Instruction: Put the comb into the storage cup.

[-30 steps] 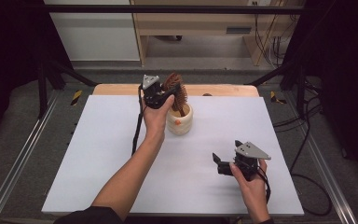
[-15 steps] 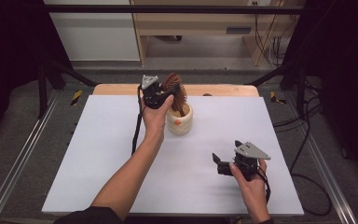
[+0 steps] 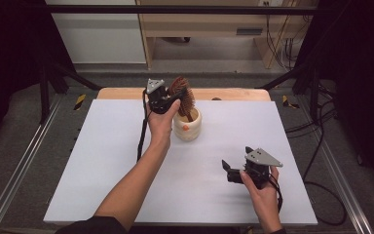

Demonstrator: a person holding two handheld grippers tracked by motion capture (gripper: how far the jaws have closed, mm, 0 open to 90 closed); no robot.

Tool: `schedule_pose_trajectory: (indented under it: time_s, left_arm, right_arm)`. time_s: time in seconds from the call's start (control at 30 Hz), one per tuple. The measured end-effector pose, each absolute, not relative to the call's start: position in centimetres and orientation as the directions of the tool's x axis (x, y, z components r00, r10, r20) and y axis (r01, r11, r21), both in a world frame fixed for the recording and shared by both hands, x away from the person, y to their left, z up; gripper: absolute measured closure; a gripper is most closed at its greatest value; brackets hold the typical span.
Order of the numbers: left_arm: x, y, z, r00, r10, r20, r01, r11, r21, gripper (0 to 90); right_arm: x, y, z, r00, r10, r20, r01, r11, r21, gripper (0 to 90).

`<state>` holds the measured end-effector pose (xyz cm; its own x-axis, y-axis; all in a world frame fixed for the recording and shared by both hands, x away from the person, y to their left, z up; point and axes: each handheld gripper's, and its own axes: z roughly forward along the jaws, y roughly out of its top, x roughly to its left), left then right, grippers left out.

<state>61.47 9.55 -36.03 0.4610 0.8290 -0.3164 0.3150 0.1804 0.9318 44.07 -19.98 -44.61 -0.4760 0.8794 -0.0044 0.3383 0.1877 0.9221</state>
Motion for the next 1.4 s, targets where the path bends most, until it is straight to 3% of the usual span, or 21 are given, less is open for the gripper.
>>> schedule_pose_trajectory:
  time_s: [1.4]
  left_arm:
    - [61.7,11.0,-36.7,0.447,0.821,-0.355,0.332,0.216,0.918,50.1]
  right_arm:
    - [44.1,-19.8,-44.7,-0.476,0.879,-0.015,0.34,0.2,0.919,3.4]
